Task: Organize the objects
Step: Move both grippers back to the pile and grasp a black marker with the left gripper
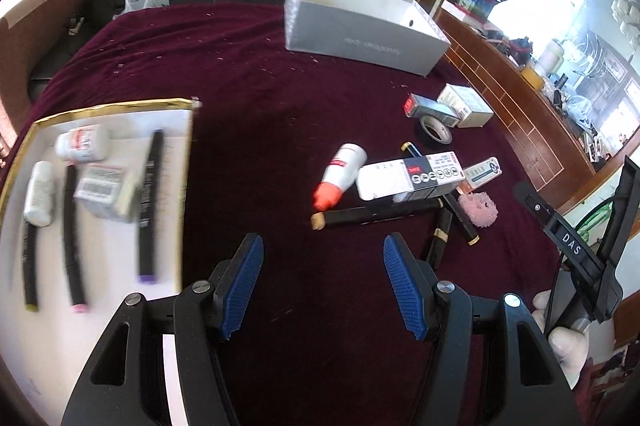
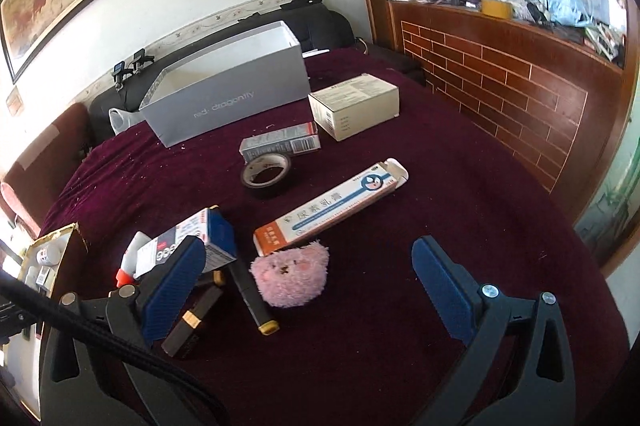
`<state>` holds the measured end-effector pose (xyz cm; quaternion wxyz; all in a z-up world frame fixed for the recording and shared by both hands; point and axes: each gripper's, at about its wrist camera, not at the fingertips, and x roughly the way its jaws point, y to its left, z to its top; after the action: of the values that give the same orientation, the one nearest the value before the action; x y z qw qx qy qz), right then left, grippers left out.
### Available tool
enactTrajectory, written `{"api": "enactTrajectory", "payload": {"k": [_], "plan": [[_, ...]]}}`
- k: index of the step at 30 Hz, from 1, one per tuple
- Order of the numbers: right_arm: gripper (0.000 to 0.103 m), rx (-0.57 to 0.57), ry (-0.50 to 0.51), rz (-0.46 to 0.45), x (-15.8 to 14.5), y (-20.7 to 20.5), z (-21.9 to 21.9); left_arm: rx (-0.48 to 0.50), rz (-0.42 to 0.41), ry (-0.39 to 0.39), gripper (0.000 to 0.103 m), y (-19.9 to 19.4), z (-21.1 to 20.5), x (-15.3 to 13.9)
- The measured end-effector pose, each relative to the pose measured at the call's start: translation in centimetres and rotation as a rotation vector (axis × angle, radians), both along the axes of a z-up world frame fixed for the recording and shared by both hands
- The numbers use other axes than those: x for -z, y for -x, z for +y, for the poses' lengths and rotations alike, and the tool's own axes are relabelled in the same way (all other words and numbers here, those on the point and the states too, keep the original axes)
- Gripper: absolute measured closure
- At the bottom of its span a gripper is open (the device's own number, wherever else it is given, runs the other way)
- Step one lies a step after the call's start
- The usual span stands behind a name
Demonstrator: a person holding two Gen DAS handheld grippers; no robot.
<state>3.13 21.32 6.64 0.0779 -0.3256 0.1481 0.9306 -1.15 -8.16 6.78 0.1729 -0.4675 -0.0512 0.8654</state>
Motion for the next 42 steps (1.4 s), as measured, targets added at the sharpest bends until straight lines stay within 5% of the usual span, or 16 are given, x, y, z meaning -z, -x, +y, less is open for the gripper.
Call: {"api": "enactTrajectory", "payload": {"k": [7,11,15,19,22,36,38,39,42], "plan": [[0.000,-0.001,0.113,0.003,1.3,0.3,2.0,0.114,0.089,0.091,0.047,1.8,4.4,1.4],[0.000,-0.001,0.143,0.002,1.5,0.2,2.5,0.270,0.144,0.208,0.047,2.2,7.8,3.0],[0.000,-0.010,0.154,-0.005,1.7,0.3,2.5,0.342,0.100,0.280,0.047,3.2,9.8,5.2],[0.000,-0.012,0.167,-0.009,1.8,0.3,2.5,0.370,0.041,0.247,0.048,3.1,10.0,5.9],[0.000,-0.017,0.182,-0.020,2.1,0.5,2.6,0.439,-0.040,0.141,0.053,2.1,9.9,5.4],[0.000,-0.020,0.202,-0.053,2.9,1.2,2.9,0.462,0.070,0.266,0.054,1.2,13.1,5.8],[0.000,-0.022,0.196,-0.057,3.0,1.2,2.7,0.423,0.076,0.260,0.068,1.3,12.7,5.7],[0.000,-0.025,0.194,-0.060,3.1,1.2,2.7,0.403,0.070,0.255,0.086,1.4,12.3,5.6],[0.000,-0.029,0.187,-0.064,3.2,1.4,2.5,0.347,0.027,0.197,0.092,1.6,10.9,5.2]]}}
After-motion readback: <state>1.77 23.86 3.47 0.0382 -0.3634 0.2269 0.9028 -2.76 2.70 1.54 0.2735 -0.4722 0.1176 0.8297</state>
